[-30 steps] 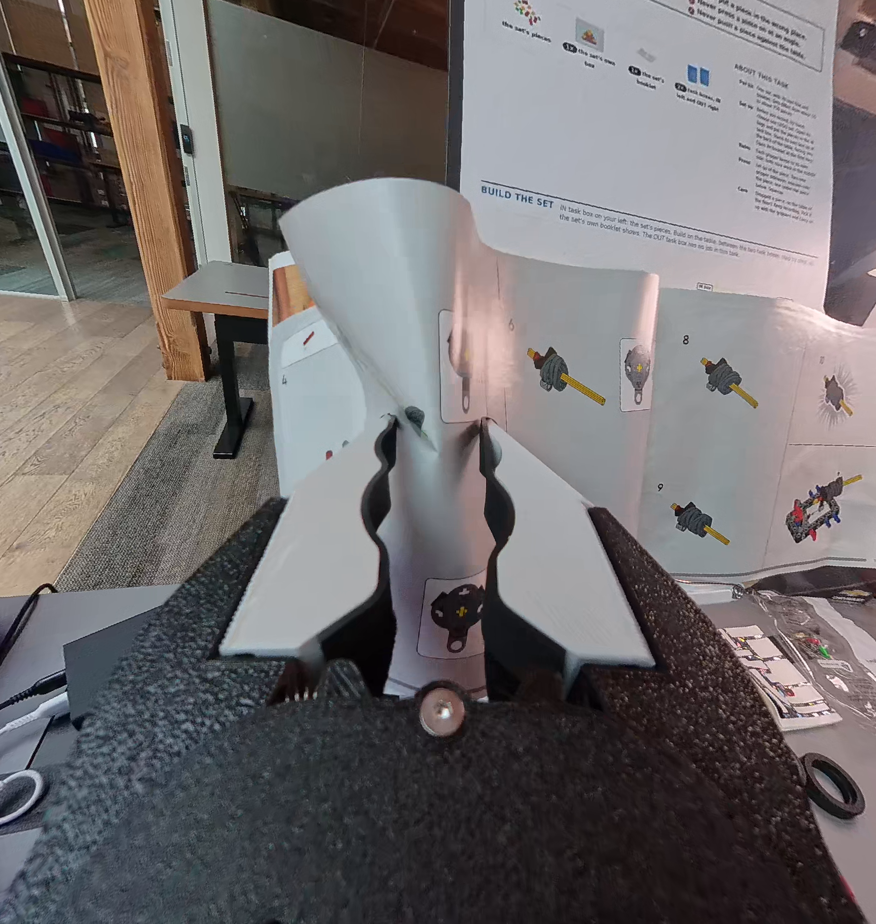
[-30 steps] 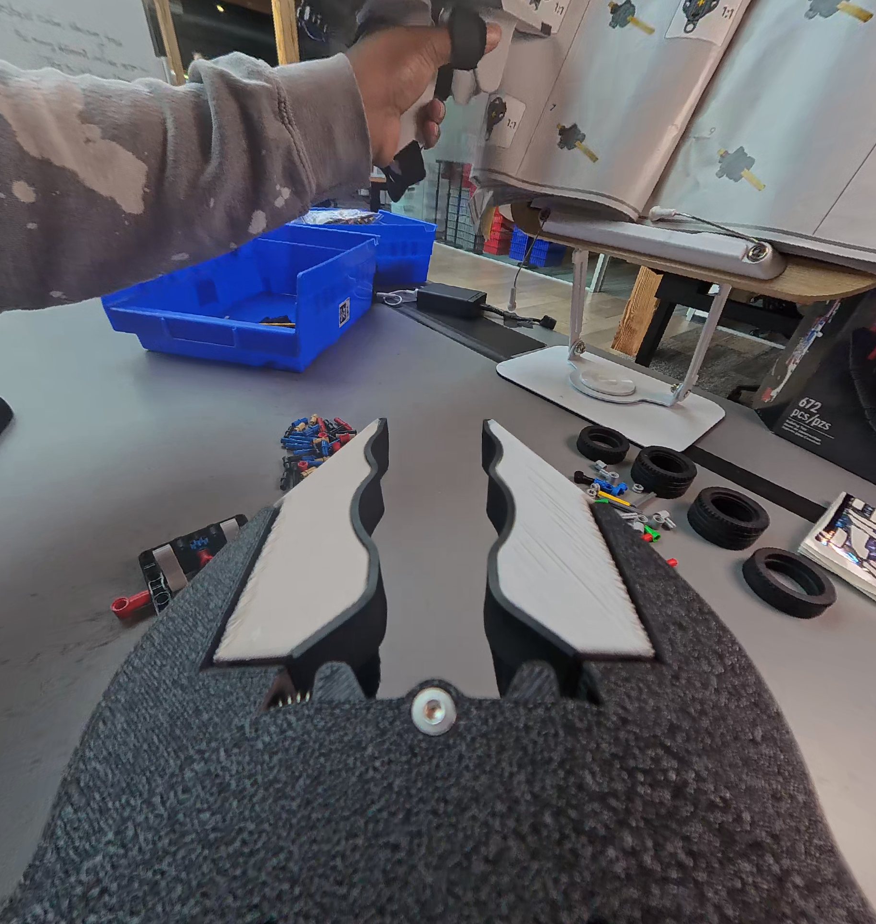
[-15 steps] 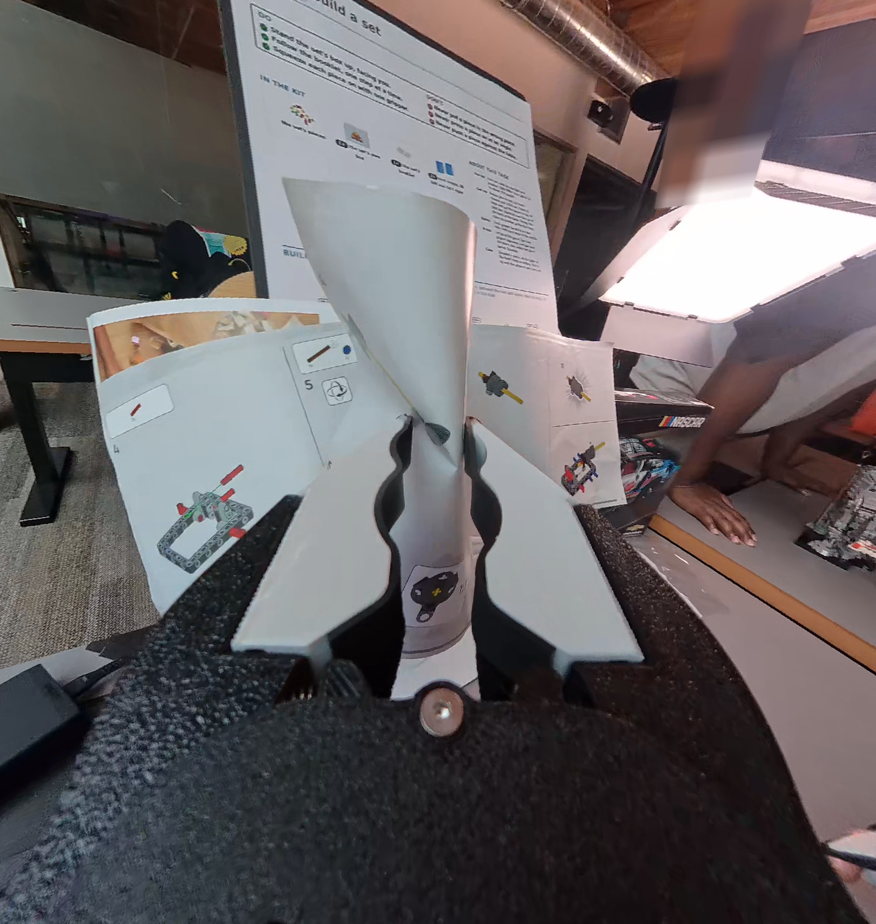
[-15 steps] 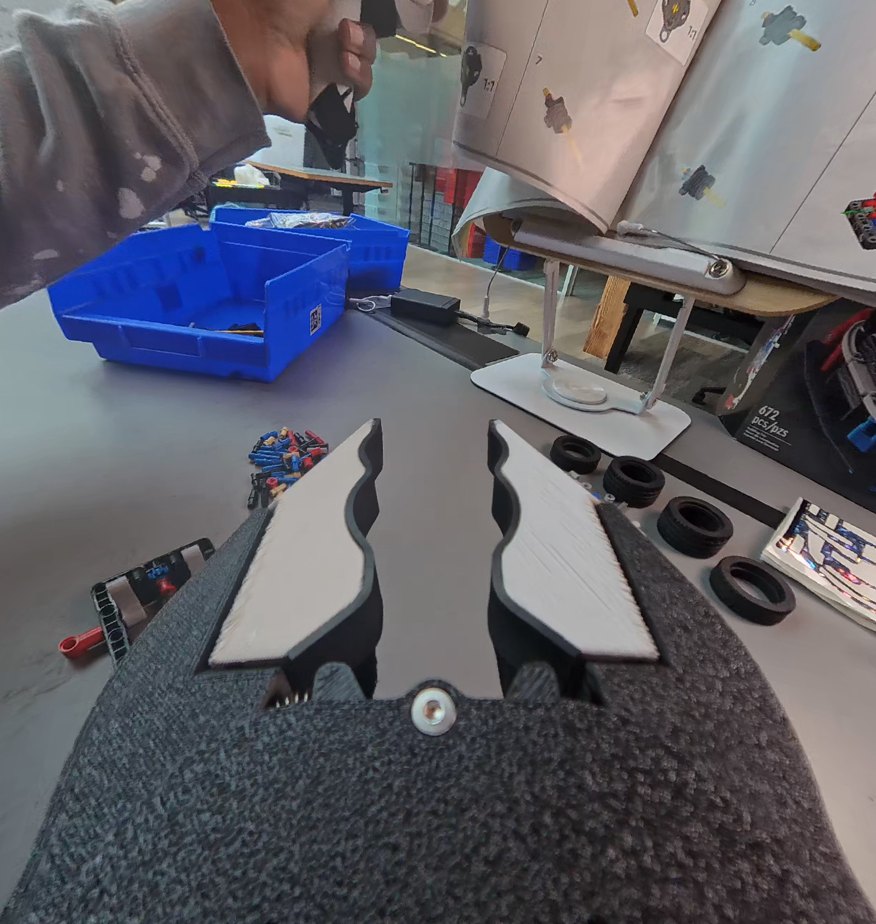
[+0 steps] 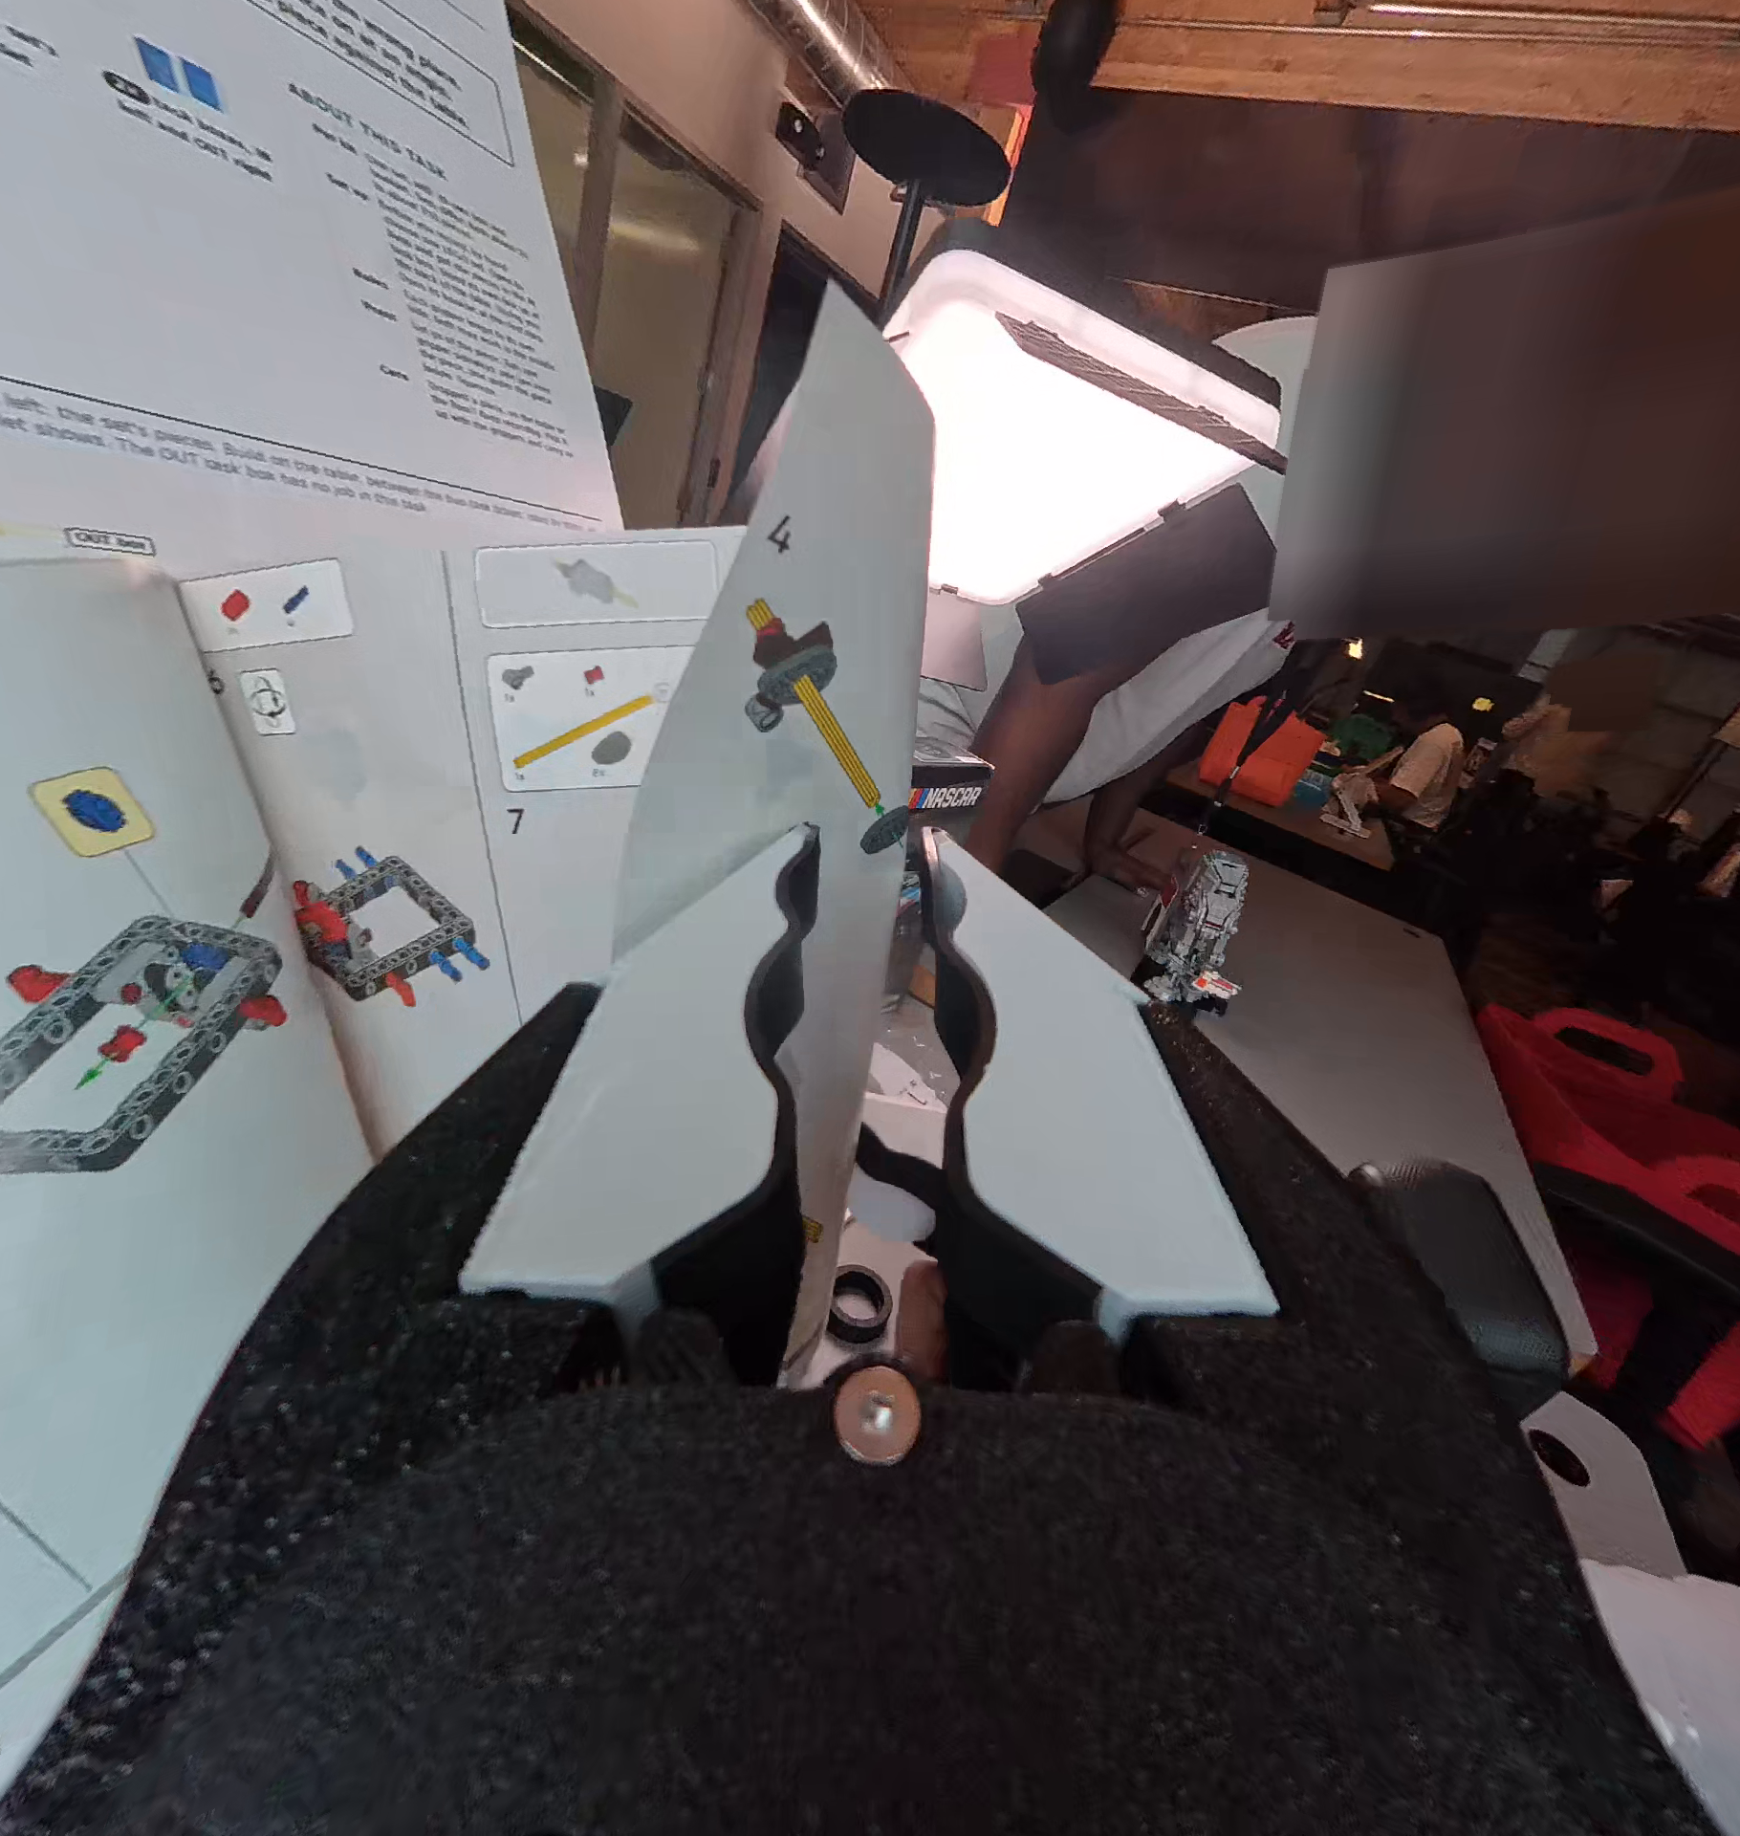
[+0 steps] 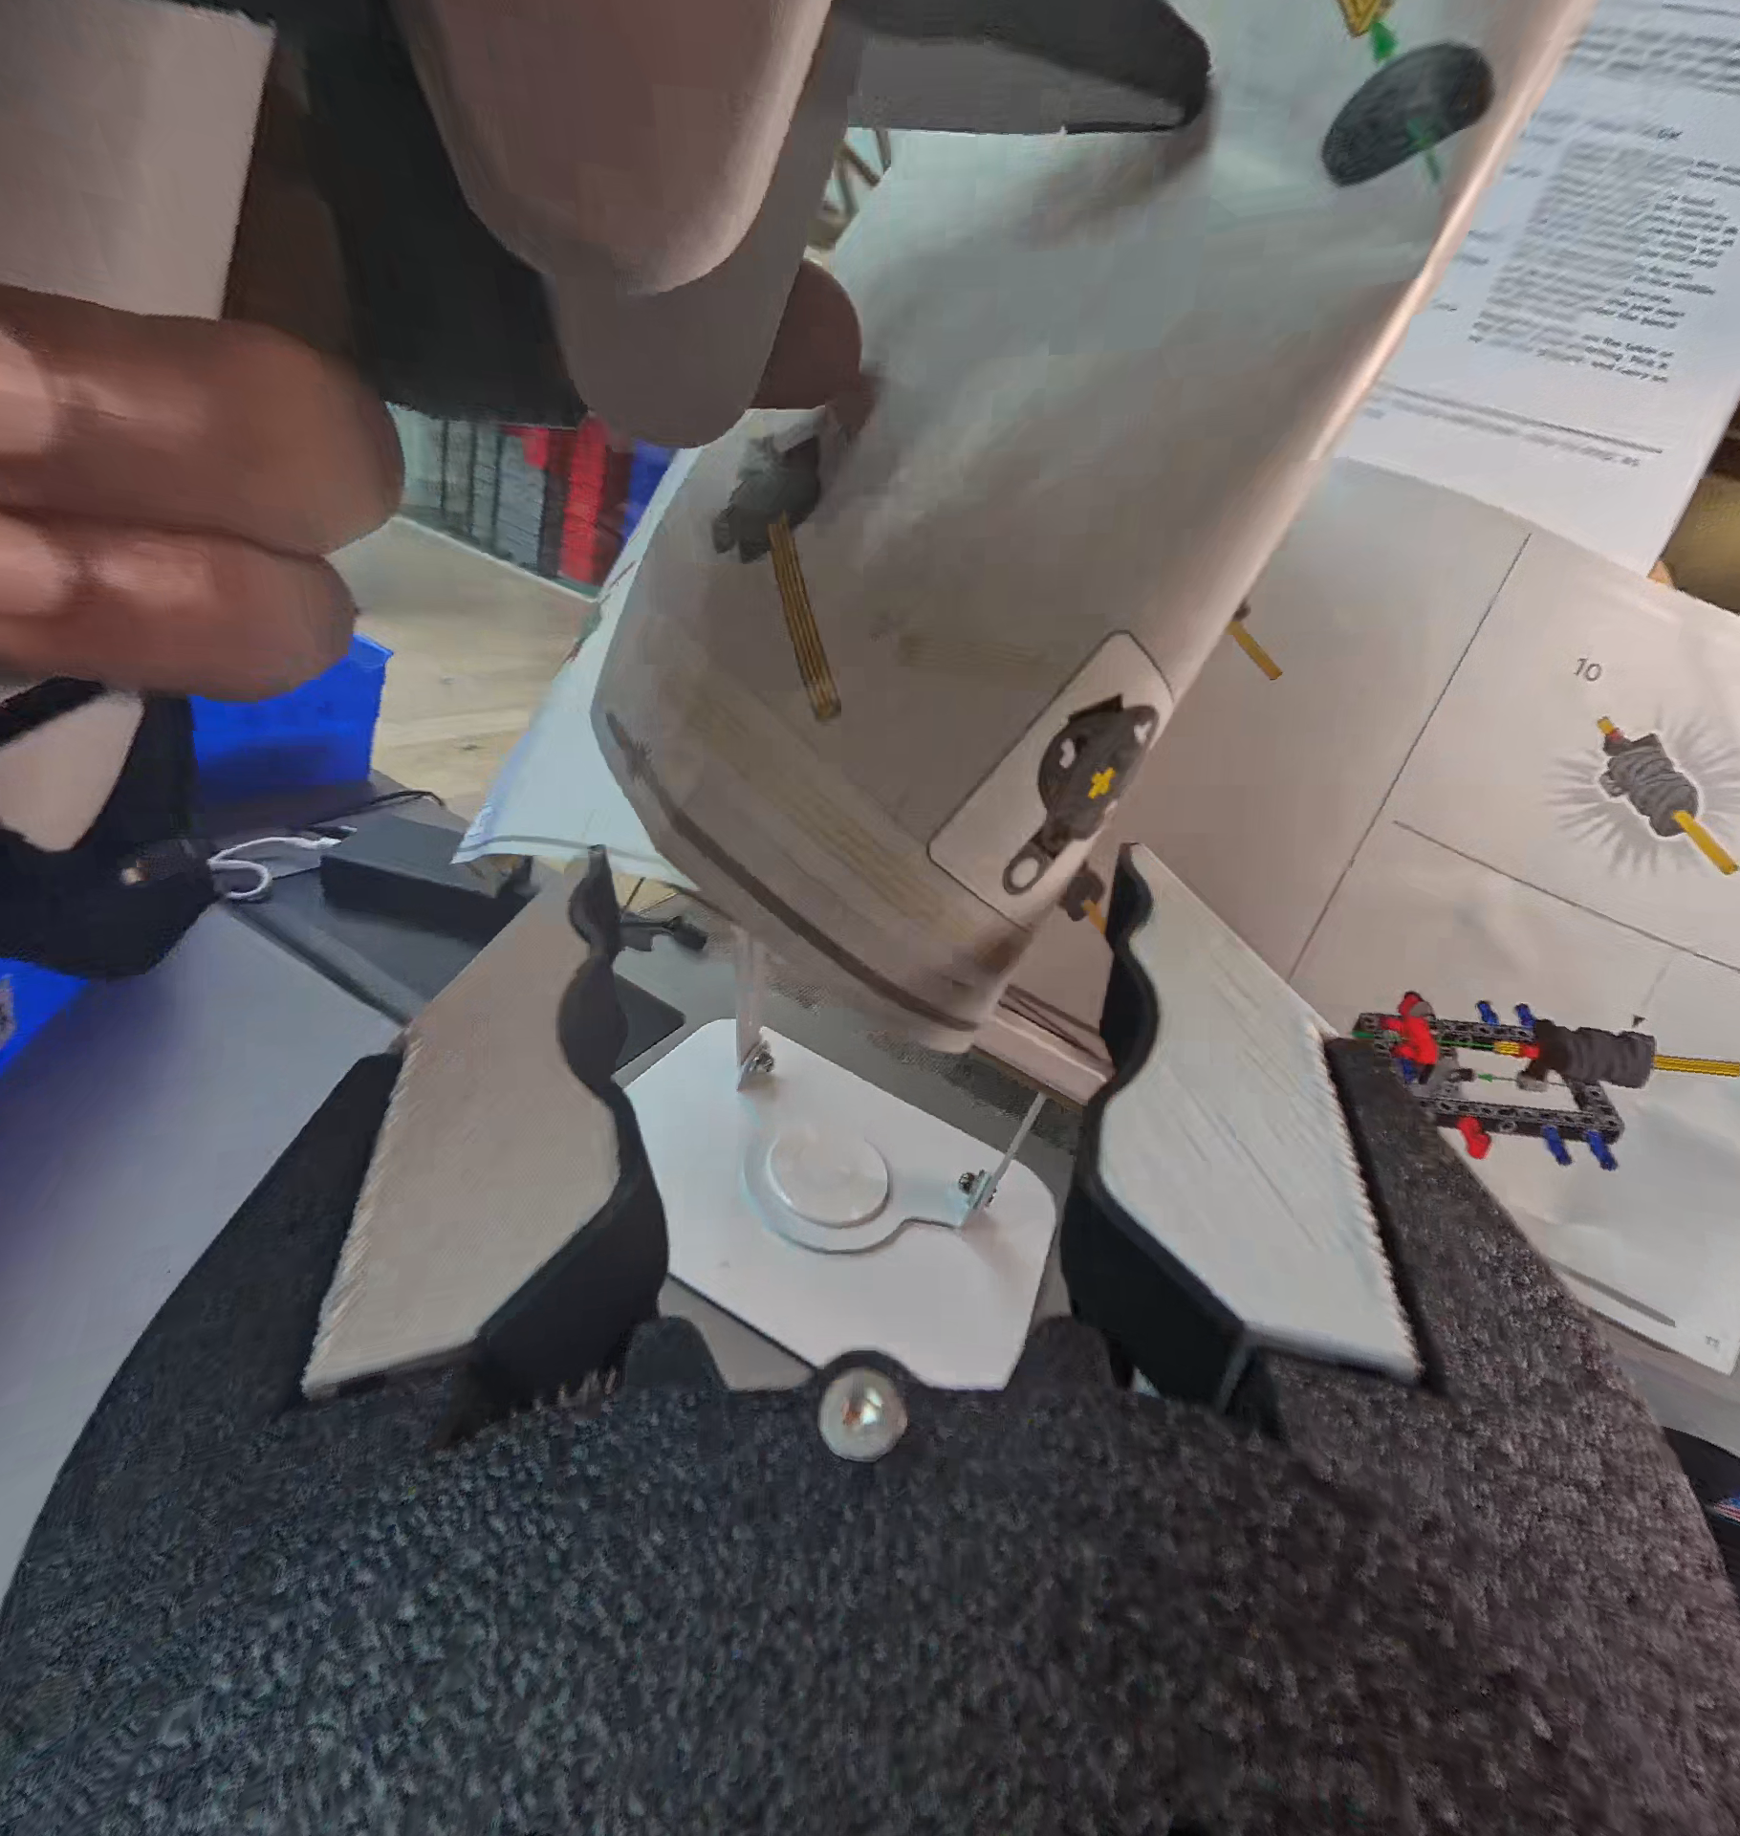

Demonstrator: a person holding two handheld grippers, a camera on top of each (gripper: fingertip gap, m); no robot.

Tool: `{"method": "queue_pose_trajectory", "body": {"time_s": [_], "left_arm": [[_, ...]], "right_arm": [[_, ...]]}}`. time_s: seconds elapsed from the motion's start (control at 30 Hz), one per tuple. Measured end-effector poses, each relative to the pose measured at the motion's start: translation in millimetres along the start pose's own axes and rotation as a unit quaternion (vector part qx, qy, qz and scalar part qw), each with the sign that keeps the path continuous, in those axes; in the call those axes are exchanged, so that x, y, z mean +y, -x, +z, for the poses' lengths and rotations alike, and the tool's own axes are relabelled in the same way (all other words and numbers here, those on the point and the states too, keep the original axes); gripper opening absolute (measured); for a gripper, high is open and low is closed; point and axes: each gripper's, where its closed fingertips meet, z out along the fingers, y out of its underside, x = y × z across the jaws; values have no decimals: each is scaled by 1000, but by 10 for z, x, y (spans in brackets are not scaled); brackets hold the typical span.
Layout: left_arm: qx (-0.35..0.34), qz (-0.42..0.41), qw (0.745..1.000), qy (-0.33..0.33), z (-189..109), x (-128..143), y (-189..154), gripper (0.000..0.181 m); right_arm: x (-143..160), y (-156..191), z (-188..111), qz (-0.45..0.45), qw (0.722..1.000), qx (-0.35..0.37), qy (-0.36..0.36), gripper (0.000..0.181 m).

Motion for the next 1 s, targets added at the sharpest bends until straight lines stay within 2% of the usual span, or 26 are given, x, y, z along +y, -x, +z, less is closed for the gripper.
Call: {"method": "queue_pose_trajectory", "body": {"time_s": [0.1,0.2,0.3,0.47,0.57,0.67,0.73,0.93,1.0], "left_arm": [[40,25,999,-5,-7,-94,-233,23],[31,84,996,-20,-183,-212,-269,27],[15,97,995,3,-227,-119,-115,31],[-33,122,990,68,-104,298,205,38],[-75,146,980,112,-17,551,449,42],[-139,184,956,183,-5,817,819,40],[-190,223,929,224,-50,940,1123,33],[-296,330,856,265,-253,886,1867,25],[-303,346,843,277,-290,891,2036,24]], "right_arm": [[-49,-334,-20,45,996,60,-37,50],[-121,-678,-187,84,991,75,-78,26],[-162,-918,-336,106,987,70,-100,21],[-113,-1238,-542,128,983,77,-109,0],[11,-1375,-549,118,986,77,-90,0],[135,-1501,-459,113,991,52,-50,0],[146,-1678,-420,97,992,65,-49,0],[433,-2064,-70,46,996,70,23,0],[559,-2120,41,15,996,73,49,0]]}}
